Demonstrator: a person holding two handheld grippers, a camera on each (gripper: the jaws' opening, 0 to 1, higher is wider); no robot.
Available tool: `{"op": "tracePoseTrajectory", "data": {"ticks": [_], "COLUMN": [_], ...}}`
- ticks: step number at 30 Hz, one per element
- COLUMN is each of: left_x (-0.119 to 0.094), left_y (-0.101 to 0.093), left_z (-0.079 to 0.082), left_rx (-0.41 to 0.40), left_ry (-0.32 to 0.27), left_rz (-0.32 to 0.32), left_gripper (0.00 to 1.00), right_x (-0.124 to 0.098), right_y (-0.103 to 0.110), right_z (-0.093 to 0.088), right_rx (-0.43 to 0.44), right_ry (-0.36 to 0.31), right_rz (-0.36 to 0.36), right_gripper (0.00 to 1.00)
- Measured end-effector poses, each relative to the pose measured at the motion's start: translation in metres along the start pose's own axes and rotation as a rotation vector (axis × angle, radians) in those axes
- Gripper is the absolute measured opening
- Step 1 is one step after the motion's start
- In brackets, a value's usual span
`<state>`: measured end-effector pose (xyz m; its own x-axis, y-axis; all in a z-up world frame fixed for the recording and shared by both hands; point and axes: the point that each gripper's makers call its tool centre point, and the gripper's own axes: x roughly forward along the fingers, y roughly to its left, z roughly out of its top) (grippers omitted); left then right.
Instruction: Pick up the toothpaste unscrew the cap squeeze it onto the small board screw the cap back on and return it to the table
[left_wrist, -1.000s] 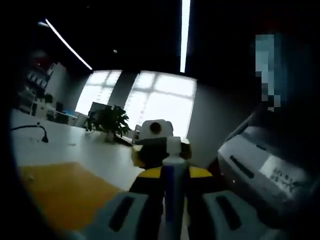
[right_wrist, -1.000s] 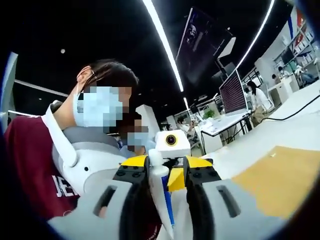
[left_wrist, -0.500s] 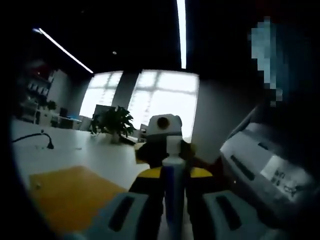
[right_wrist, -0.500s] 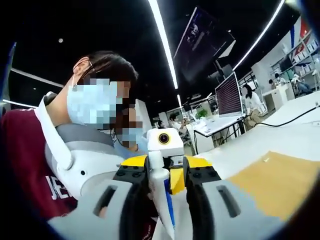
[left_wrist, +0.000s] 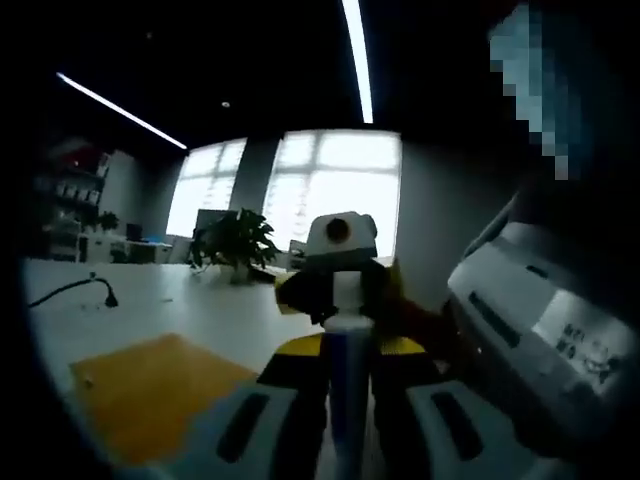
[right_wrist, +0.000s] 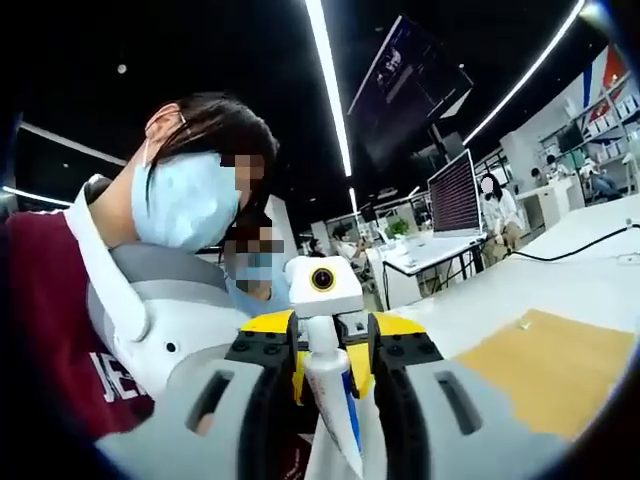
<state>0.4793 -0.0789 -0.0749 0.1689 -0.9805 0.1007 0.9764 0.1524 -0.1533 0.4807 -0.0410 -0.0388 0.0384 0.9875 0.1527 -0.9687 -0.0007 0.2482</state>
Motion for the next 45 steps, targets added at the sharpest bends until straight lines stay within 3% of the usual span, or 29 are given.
{"op": "tracePoseTrajectory", "data": {"ticks": [10,20,33,35,38,40,45], "left_x": [0.0,0.002,0.003,0.003,0.002,0.002,0.004], "left_y": [-0.002,-0.001,-0.001,-0.001,0.002,0.003,0.003], "left_z": [0.0,0.0,-0.001,-0.001,0.0,0.0,0.004], "left_rx": [0.034,0.041,0.047,0.042,0.014,-0.001,-0.157], "left_ry": [0.03,0.039,0.038,0.035,0.022,0.013,-0.036], "left_rz": [-0.007,0.002,0.005,-0.005,-0.033,-0.054,-0.167], "left_gripper": [0.15,0.15,0.15,0.15,0.15,0.15,0.15], "right_x": [-0.007,-0.006,-0.005,-0.007,-0.009,-0.008,-0.003], "right_y": [-0.004,-0.005,-0.004,0.001,0.018,0.017,0.005], "right_z": [-0.006,-0.008,-0.008,-0.004,0.006,0.009,0.011], "right_rx": [-0.033,-0.033,-0.101,-0.12,-0.027,0.0,0.043], "right_ry": [0.065,0.064,0.077,0.059,-0.011,-0.036,-0.059], "right_rz": [0.007,-0.014,-0.052,-0.021,0.122,0.167,0.185], "right_gripper": [0.3,0.3,0.27,0.27,0.27,0.26,0.2]}}
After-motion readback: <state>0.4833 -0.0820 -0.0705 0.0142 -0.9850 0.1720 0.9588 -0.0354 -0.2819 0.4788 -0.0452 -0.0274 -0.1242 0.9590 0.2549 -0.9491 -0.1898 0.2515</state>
